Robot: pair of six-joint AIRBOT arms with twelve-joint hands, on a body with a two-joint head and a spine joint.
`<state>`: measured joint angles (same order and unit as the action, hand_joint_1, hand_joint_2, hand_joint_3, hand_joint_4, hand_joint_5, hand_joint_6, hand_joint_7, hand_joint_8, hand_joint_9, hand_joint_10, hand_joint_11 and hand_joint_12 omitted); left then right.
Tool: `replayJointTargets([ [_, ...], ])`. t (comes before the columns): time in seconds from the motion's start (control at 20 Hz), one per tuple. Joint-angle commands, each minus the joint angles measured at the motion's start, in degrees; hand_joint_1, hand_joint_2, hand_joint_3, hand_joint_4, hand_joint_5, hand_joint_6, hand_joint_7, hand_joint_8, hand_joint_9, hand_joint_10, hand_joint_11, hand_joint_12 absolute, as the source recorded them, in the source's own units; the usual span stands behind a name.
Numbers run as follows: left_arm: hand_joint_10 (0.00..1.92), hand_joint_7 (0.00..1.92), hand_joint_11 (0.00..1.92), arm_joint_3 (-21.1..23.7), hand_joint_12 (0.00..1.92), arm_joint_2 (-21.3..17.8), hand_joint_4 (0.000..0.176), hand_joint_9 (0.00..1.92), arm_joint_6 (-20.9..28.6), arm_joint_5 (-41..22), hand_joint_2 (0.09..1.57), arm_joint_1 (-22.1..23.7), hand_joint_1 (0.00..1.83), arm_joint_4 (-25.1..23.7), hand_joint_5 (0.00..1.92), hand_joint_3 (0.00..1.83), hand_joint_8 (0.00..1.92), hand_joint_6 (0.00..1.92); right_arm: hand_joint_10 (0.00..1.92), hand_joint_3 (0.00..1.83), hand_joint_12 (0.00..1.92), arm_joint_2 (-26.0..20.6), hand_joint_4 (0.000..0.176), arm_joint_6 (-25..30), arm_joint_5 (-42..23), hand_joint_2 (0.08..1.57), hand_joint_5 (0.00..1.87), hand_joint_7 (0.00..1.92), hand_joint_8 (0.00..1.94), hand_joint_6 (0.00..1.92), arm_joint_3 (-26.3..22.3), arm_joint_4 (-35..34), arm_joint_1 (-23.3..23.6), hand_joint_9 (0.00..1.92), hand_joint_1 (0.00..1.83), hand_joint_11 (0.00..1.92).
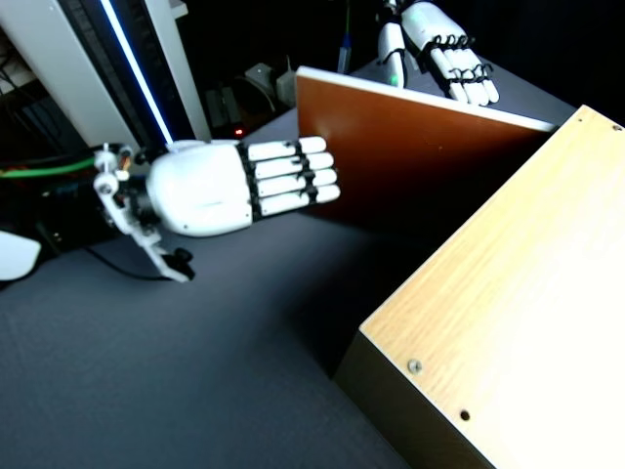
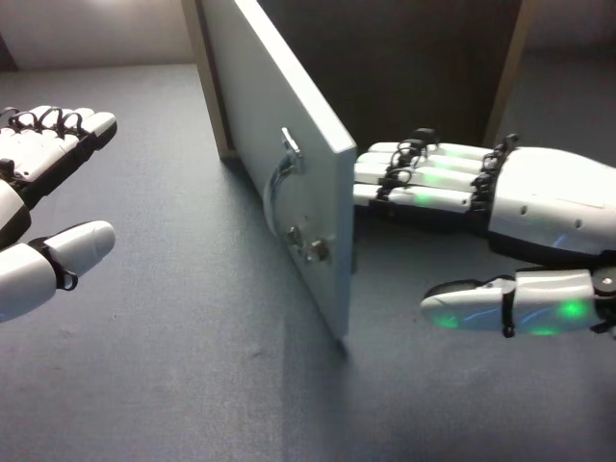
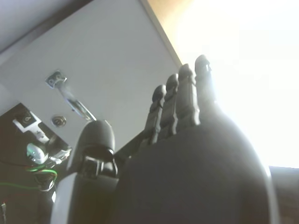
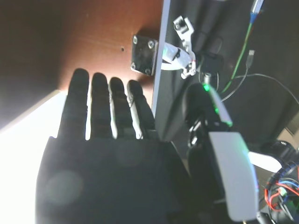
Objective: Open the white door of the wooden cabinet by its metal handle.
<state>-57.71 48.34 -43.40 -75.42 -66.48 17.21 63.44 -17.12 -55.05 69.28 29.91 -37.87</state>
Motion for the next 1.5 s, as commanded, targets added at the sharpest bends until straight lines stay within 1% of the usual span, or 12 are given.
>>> replayJointTargets([
  [0.0,0.0,0.0,0.0,0.2,0.0,-0.6,0.0,0.0,0.2,-7.3,1.53,0.2,0.0,0.6,0.0,0.01,0.0,0.0,0.0,0.01,0.0,0.4,0.0,0.5,-6.8,1.4,0.06,0.0,0.0,0.0,0.0,-2.2,0.8,0.0,0.22,0.0],
  [0.25,0.0,0.0,0.0,0.2,0.0,-0.6,0.0,0.0,0.2,-7.4,1.47,0.2,0.0,0.7,0.0,0.0,0.0,0.0,0.0,0.0,0.0,3.4,0.0,1.5,-6.8,1.41,0.07,0.0,0.0,0.0,1.0,-0.6,1.9,0.0,0.38,0.0],
  [0.3,0.0,0.0,0.0,0.2,0.0,-0.6,0.0,0.0,0.2,-7.4,1.49,0.2,0.0,0.7,0.0,0.0,0.0,0.0,0.0,0.0,0.0,4.2,0.0,1.9,-6.7,1.36,0.08,0.03,0.01,0.0,1.3,0.0,2.4,0.0,0.53,0.0],
  [0.5,0.0,0.0,0.0,0.2,0.0,-0.5,0.0,0.0,0.2,-7.3,1.44,0.2,0.0,0.9,0.0,0.0,0.0,0.0,0.0,0.0,0.0,6.5,0.0,2.1,-6.5,1.33,0.12,0.11,0.01,0.01,1.7,0.8,3.4,0.01,0.62,0.0],
  [0.65,0.0,0.0,0.0,0.1,0.0,-0.4,0.0,0.0,0.2,-7.2,1.56,0.2,0.0,0.9,0.0,0.04,0.0,0.0,0.0,0.0,0.0,8.2,0.0,2.4,-6.4,1.34,0.08,0.06,0.0,0.0,2.0,1.8,4.7,0.0,0.5,0.0],
  [0.75,0.0,0.0,0.0,0.0,0.0,-0.3,0.0,0.0,0.2,-7.1,1.55,0.2,0.0,0.9,0.0,0.04,0.0,0.0,0.0,0.0,0.0,9.4,0.0,2.5,-6.3,1.33,0.1,0.04,0.01,0.0,2.2,2.7,5.8,0.01,0.58,0.0],
  [0.95,0.0,0.0,0.0,-0.2,0.0,0.0,0.0,0.0,0.2,-7.0,1.53,0.2,0.0,0.9,0.0,0.03,0.0,0.0,0.0,0.0,0.0,11.4,0.0,2.5,-6.3,1.36,0.02,0.01,0.0,0.0,2.5,3.2,6.3,0.0,0.55,0.01],
  [1.0,0.0,0.0,0.0,-0.2,0.0,0.0,0.0,0.0,0.2,-6.9,1.54,0.2,0.0,0.9,0.0,0.03,0.0,0.0,0.0,0.01,0.0,12.1,0.0,2.5,-6.3,1.4,0.0,0.0,0.0,0.0,2.7,3.3,6.4,0.0,0.43,0.01],
  [1.1,0.0,0.0,0.0,-0.3,0.0,0.1,0.0,0.0,0.2,-6.9,1.54,0.2,0.0,0.9,0.0,0.03,0.0,0.0,0.0,0.01,0.01,13.2,0.0,2.5,-6.3,1.4,0.0,0.0,0.0,0.0,2.9,3.5,6.8,0.0,0.4,0.02],
  [1.2,0.0,0.0,0.0,-0.4,0.0,0.3,0.0,0.0,0.2,-7.0,1.56,0.3,0.0,0.9,0.0,0.04,0.0,0.0,0.0,0.0,0.0,13.3,0.0,2.5,-6.3,1.34,0.11,0.08,0.01,0.01,2.9,3.5,6.9,0.02,0.54,0.01],
  [1.3,0.0,0.0,0.0,-0.2,0.0,0.3,0.0,0.0,0.2,-7.2,1.56,0.3,0.0,0.9,0.0,0.04,0.0,0.0,0.0,0.0,0.0,13.3,0.0,2.5,-6.0,1.33,0.12,0.09,0.01,0.01,2.8,3.5,6.9,0.01,0.6,0.0],
  [1.45,0.0,0.0,0.01,-0.1,0.0,0.3,0.0,0.0,0.2,-7.6,1.51,0.2,0.0,1.1,0.01,0.02,0.0,0.0,0.0,0.01,0.0,11.2,0.0,2.5,-5.9,1.37,0.05,0.03,0.01,0.01,2.4,1.9,6.9,0.0,0.49,0.0],
])
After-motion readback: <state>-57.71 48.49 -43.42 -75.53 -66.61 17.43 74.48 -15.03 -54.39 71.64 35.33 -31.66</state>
